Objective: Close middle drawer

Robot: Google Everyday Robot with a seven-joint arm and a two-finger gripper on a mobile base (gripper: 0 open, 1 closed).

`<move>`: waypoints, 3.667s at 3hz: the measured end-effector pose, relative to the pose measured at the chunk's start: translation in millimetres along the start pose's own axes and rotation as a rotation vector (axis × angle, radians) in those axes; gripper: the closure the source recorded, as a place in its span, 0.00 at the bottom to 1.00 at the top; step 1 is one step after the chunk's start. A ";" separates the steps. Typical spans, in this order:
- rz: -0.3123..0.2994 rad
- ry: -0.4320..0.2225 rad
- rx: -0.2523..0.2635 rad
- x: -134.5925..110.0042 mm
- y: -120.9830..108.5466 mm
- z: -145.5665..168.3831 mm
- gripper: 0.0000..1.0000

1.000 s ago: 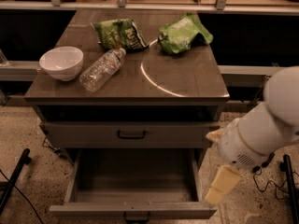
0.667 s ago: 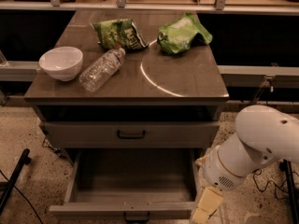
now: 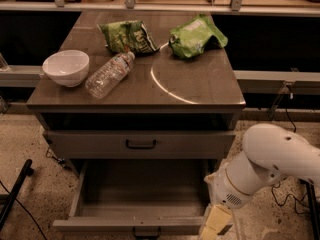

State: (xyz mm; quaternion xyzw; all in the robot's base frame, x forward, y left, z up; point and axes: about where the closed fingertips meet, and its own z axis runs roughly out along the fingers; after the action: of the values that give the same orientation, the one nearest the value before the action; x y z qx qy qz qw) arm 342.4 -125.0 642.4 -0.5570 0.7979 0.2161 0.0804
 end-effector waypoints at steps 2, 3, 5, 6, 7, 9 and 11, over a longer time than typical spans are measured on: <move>0.053 0.003 -0.085 28.4 -18.2 62.8 0.34; 0.065 0.009 -0.124 40.1 -18.7 80.7 0.57; 0.083 -0.009 -0.160 55.7 -18.8 123.3 1.00; 0.103 -0.070 -0.117 60.4 -25.2 135.9 1.00; 0.111 -0.109 -0.074 65.1 -33.4 145.0 1.00; 0.104 -0.094 -0.056 68.3 -47.5 178.1 1.00; 0.075 -0.069 -0.069 56.4 -62.0 205.7 1.00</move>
Offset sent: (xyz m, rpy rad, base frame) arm -0.0041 -0.0069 -0.1084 0.0349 0.1615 -0.0198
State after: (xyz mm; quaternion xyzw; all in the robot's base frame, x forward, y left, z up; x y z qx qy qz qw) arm 355.9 -101.6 422.0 -0.5212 0.8071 0.2654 0.0806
